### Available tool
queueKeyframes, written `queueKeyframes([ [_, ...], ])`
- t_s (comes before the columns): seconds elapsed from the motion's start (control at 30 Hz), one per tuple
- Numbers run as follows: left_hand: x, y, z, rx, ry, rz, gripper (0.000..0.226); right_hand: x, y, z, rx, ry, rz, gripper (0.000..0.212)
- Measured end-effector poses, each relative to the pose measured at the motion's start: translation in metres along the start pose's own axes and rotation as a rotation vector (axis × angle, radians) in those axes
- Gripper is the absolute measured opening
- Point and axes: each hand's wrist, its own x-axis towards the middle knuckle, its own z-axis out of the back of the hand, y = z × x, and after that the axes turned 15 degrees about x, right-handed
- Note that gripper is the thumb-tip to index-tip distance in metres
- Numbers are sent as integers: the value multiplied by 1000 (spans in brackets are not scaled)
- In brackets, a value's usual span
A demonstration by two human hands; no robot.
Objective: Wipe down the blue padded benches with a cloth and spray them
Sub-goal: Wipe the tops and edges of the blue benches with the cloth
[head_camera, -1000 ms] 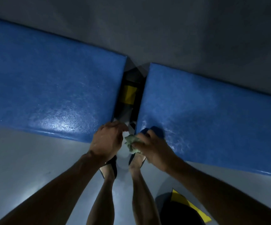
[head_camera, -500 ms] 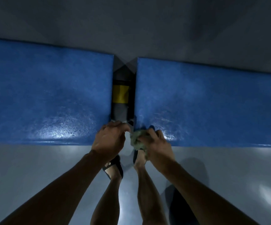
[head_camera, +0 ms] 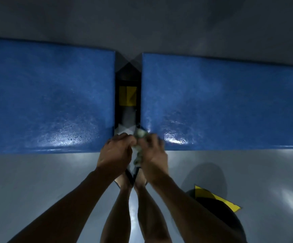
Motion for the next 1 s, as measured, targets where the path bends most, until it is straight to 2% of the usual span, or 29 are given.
queueKeyframes([
  [0.07, -1, 2, 2, -7, 10, 52, 19, 2, 2, 4, -78, 104, 177, 31],
  [0.13, -3, 7, 4, -14, -5, 116, 26, 20, -4, 14, -162, 147, 307, 28],
  [0.23, -1, 14, 6, -24, -66, 104, 32, 69, -16, 35, -261, 76, 448, 26],
  [0.33, 6, 18, 5, -74, -132, 93, 37, 111, -18, 45, -329, 8, 477, 23],
  [0.4, 9, 17, 5, -89, -167, 110, 37, 101, -19, 38, -284, 86, 591, 26],
  [0.53, 15, 21, 8, -103, -191, 135, 39, 51, -33, 32, -265, 405, 886, 17],
  [0.6, 16, 24, 11, -98, -198, 152, 39, 70, -39, 36, -299, 422, 998, 18],
  [0.67, 17, 26, 14, -83, -218, 179, 38, 115, -36, 38, -436, 396, 1062, 18],
  [0.77, 18, 24, 20, -67, -243, 195, 38, 203, -12, 53, -613, 248, 926, 6],
  [0.83, 20, 22, 22, -63, -251, 188, 38, 246, 5, 71, -725, 151, 734, 29],
  [0.87, 22, 21, 21, -64, -252, 191, 39, 254, 10, 75, -699, 125, 685, 42],
  [0.93, 27, 19, 19, -71, -244, 202, 40, 240, 11, 69, -613, 97, 653, 45],
  [1.0, 33, 15, 17, -86, -226, 201, 40, 191, 1, 56, -541, 228, 674, 28],
])
